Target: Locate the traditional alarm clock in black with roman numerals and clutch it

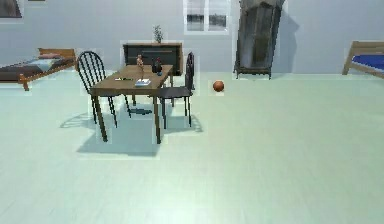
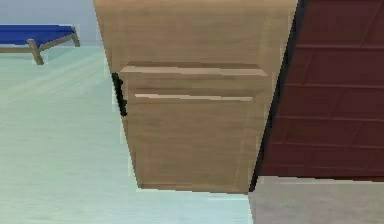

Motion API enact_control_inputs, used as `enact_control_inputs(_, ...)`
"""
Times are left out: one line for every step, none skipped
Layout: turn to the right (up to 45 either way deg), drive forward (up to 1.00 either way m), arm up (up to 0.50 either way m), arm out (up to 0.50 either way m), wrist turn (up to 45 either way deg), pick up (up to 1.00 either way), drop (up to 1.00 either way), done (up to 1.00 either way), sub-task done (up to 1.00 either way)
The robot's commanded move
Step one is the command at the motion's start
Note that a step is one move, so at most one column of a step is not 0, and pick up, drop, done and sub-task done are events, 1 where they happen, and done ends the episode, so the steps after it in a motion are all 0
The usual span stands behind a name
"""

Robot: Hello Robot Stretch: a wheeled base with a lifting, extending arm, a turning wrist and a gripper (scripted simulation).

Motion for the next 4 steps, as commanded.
enact_control_inputs(0.0,0.70,0.00,0.00,0.0,0.00,0.00,0.00,0.00)
enact_control_inputs(-42.0,0.00,0.00,0.00,0.0,0.00,0.00,0.00,0.00)
enact_control_inputs(0.0,0.45,0.00,0.00,0.0,0.00,0.00,0.00,0.00)
enact_control_inputs(-30.0,0.00,0.00,0.00,0.0,0.00,0.00,0.00,0.00)
